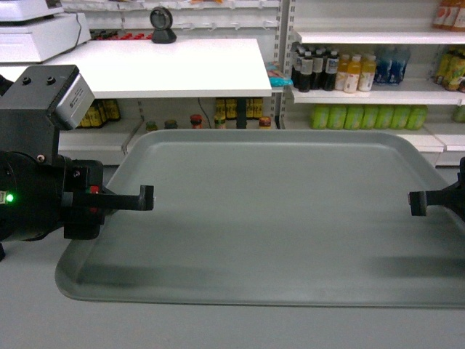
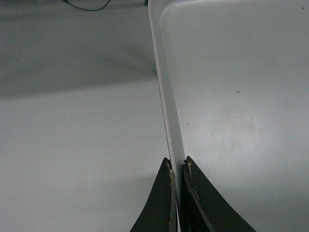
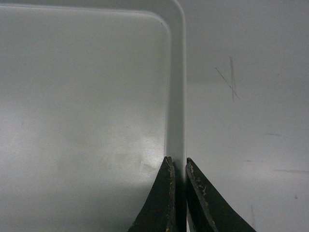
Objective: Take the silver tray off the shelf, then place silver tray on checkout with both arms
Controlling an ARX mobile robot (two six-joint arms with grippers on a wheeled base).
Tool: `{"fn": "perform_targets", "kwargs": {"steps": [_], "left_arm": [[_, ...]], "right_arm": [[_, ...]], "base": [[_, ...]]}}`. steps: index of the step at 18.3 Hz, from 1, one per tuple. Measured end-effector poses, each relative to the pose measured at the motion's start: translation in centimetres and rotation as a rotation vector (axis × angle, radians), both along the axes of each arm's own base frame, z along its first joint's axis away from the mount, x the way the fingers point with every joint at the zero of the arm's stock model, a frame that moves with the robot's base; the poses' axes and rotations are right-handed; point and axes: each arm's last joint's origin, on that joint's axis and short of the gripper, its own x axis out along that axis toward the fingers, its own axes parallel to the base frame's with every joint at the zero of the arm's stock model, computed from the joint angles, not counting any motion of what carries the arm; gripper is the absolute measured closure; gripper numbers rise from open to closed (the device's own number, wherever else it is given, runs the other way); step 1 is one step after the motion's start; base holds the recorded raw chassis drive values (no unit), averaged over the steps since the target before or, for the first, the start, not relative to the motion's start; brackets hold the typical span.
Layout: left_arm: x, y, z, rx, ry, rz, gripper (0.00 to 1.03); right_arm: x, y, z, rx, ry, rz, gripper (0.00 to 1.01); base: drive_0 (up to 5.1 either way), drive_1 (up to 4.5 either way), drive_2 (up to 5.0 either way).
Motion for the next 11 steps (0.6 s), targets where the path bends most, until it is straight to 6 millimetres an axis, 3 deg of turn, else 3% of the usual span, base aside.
{"fn": "perform_targets", "kwargs": {"steps": [11], "left_arm": [[0.01,0.00,0.01,0.000,-0.001,0.000,1.00]], "right_arm": [[0.03,0.02,0.05,0.001,-0.006,0.000,0.98]], "base": [[-5.0,2.41,2.4]]}}
